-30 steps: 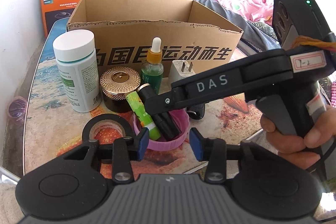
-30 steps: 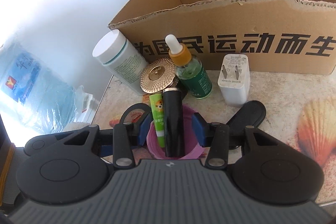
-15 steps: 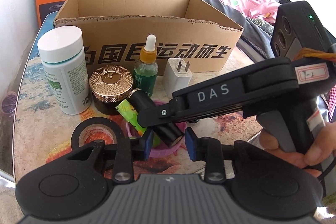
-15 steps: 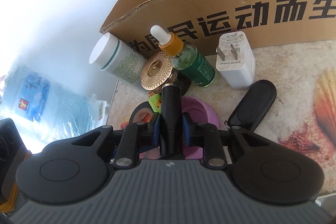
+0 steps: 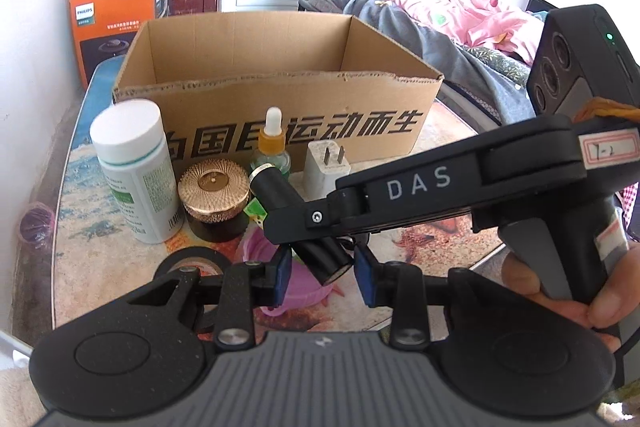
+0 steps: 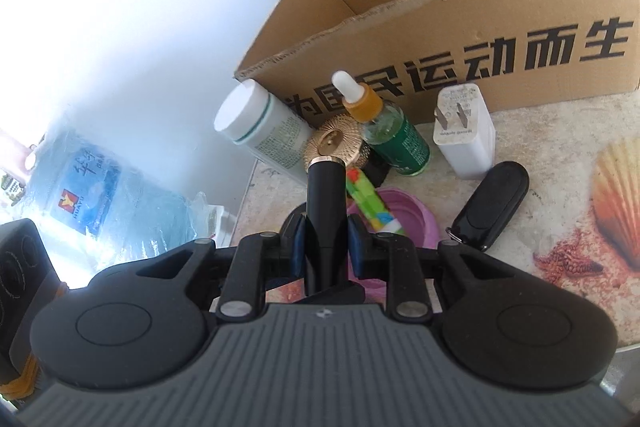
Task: Organize rigid objects
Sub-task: 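Carry the black tube into the cardboard box and open the right gripper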
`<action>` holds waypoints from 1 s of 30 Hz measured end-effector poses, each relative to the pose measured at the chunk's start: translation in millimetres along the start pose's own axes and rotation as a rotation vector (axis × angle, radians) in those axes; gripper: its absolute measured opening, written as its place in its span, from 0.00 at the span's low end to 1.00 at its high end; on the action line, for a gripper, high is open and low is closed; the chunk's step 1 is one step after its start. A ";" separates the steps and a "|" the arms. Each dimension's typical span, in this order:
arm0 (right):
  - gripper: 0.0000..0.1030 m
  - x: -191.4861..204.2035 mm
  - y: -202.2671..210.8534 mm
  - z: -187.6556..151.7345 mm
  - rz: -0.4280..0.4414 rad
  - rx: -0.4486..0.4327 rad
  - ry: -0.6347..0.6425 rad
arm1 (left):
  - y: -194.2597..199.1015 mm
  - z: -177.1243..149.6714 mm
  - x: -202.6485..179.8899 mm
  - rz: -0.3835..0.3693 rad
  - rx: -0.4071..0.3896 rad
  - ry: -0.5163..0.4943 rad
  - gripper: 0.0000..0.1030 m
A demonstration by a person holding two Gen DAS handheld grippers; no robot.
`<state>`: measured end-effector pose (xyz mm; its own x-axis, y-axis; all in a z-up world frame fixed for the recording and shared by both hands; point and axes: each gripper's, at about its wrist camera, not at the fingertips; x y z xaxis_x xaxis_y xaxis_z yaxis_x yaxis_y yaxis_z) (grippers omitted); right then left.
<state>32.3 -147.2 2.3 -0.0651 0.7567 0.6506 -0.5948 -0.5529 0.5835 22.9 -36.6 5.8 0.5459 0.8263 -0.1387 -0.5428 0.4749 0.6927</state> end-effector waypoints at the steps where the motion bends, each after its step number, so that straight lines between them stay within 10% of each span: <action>1: 0.21 5.3 6.0 2.3 0.004 -0.015 0.012 | 6.1 3.6 -0.9 0.004 -0.016 -0.009 0.34; 11: 0.20 56.7 21.8 97.6 0.039 -0.142 0.111 | 27.4 96.5 20.6 0.085 -0.115 -0.044 0.34; 20: 0.20 16.0 -68.1 197.8 -0.027 0.044 -0.129 | -63.1 169.3 69.0 0.158 0.054 -0.041 0.33; 30: 0.20 -31.6 -148.3 228.0 -0.116 0.139 -0.323 | -130.5 183.3 101.0 0.256 0.217 -0.048 0.32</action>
<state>305.3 -168.7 6.1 0.2662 0.6800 0.6832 -0.4673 -0.5288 0.7085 265.8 -70.6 31.1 0.4417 0.8927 0.0894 -0.5208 0.1740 0.8357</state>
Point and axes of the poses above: each gripper's, at about its wrist camera, not at the fingertips, and y roughly against the way its jaws point, x to its left, z to its top, and after that the axes turned 2 degrees about -x, right-handed
